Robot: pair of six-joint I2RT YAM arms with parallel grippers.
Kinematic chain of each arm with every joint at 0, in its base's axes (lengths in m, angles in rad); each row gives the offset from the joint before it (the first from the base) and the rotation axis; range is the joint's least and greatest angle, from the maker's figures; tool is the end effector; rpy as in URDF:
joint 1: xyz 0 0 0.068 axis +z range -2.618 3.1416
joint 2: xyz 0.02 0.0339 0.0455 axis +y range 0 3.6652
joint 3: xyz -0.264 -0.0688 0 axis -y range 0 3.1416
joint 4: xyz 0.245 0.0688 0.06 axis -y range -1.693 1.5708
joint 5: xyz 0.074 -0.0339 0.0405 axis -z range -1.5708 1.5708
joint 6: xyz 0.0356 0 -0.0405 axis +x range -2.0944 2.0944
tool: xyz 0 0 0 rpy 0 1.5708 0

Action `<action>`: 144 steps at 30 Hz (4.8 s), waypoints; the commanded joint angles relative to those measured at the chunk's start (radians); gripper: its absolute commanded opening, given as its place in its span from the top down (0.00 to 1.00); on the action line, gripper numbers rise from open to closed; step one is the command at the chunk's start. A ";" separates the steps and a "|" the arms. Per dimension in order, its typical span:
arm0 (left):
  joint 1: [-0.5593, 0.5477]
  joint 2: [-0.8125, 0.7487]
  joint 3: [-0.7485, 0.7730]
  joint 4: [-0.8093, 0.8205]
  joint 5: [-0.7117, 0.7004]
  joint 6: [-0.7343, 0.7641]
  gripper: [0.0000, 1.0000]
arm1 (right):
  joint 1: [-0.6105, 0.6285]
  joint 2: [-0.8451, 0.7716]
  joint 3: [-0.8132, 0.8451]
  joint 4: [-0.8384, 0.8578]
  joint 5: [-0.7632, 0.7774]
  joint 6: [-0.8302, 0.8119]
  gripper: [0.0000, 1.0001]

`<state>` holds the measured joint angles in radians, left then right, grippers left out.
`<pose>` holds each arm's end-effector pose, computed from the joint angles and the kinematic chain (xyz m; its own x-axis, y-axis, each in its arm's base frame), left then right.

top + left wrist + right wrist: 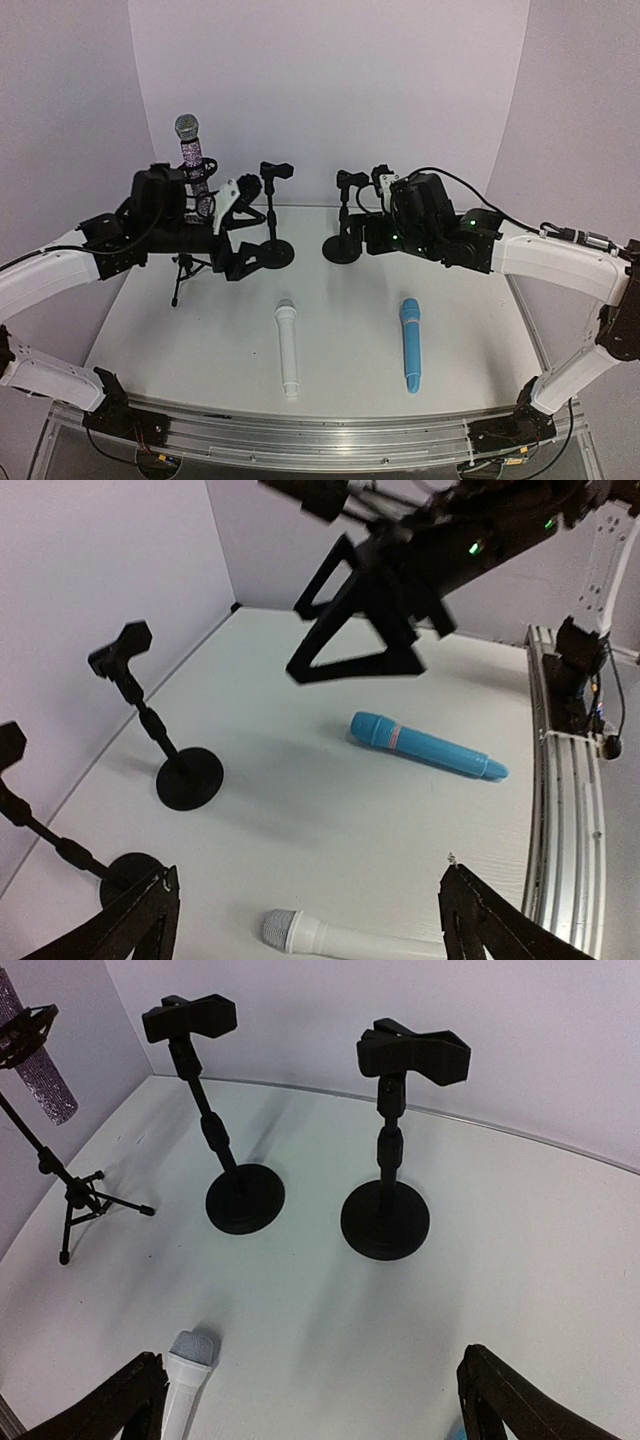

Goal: Attach the microphones to the stand

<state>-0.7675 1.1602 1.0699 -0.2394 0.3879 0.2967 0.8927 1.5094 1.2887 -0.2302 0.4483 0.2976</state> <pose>0.1815 -0.1938 0.3586 0.0404 0.3371 -0.9406 0.9291 0.3337 0.1595 0.2325 0.2640 0.3357 -0.3954 -0.0696 -0.9159 -0.3568 0.9304 0.0833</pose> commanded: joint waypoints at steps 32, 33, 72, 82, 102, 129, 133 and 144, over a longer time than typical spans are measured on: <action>0.177 0.869 0.224 1.004 -0.638 -0.208 0.28 | -0.051 -0.011 0.077 0.063 -0.069 -0.364 0.02; 0.182 0.880 0.235 1.007 -0.634 -0.208 0.28 | -0.052 -0.007 0.085 0.065 -0.082 -0.370 0.02; 0.166 0.492 -0.047 0.939 -0.316 -0.147 1.00 | -0.069 -0.018 0.129 0.086 -0.253 -0.340 0.02; 0.160 0.181 -0.199 0.697 -0.344 -0.264 1.00 | -0.065 -0.037 0.091 0.085 -0.330 -0.158 0.07; 0.131 -0.268 -0.652 0.612 -0.259 -0.318 1.00 | 0.128 0.338 0.252 -0.205 -0.123 0.316 0.18; 0.109 -0.312 -0.727 0.608 -0.236 -0.325 0.82 | 0.191 0.959 0.858 -0.660 -0.287 0.509 0.37; 0.109 -0.335 -0.722 0.582 -0.242 -0.317 0.69 | 0.190 0.973 0.861 -0.660 -0.266 0.509 0.47; 0.109 -0.429 -0.704 0.462 -0.258 -0.312 0.41 | 0.167 0.957 0.809 -0.660 -0.243 0.501 0.89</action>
<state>-0.6567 0.7668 0.3381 0.2778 0.1451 -0.0101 1.0768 2.4722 2.1180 -0.8690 0.1891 0.7965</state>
